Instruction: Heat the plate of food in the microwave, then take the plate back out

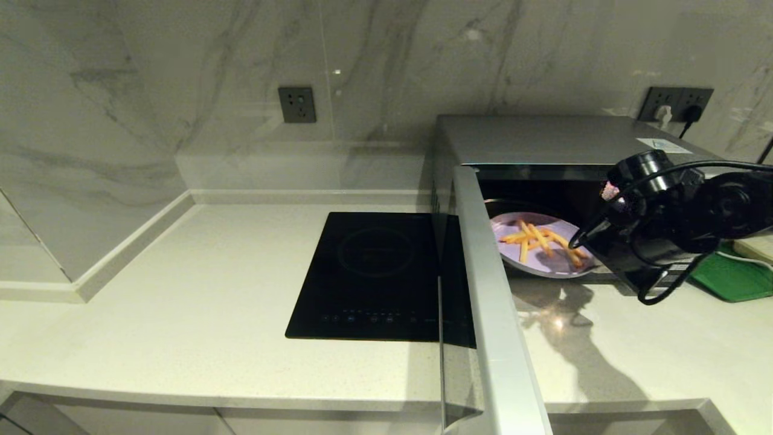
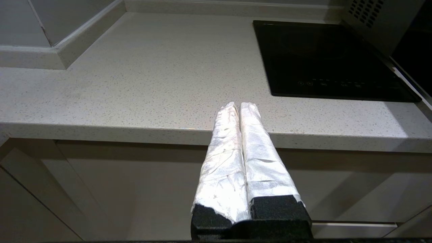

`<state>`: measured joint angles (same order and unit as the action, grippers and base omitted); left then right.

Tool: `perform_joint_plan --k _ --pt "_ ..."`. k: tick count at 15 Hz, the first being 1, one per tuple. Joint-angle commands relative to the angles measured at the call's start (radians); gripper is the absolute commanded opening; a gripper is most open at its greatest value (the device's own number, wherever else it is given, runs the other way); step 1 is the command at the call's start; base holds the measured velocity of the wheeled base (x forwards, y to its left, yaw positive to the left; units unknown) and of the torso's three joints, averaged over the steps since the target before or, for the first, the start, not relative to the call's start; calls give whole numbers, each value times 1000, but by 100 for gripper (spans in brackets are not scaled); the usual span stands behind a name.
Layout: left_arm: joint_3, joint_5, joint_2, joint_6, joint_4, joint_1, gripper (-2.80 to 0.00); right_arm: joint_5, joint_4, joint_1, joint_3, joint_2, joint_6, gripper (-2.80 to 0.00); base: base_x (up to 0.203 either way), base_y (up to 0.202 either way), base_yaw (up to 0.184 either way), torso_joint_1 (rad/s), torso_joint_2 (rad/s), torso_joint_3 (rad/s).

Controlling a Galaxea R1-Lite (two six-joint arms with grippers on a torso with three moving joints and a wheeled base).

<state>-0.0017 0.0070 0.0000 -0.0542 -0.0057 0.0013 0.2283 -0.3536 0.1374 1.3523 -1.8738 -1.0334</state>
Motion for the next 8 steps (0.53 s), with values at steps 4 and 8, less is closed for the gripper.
perform_joint_plan --k 4,8 --pt "0 1 0 0 0 0 -280 -23 -2 -69 -273 369 61 -280 0 0 0 0 0 0" --pt "0 1 0 1 0 0 -280 -70 -3 -257 -518 634 201 -280 0 0 0 0 0 0"
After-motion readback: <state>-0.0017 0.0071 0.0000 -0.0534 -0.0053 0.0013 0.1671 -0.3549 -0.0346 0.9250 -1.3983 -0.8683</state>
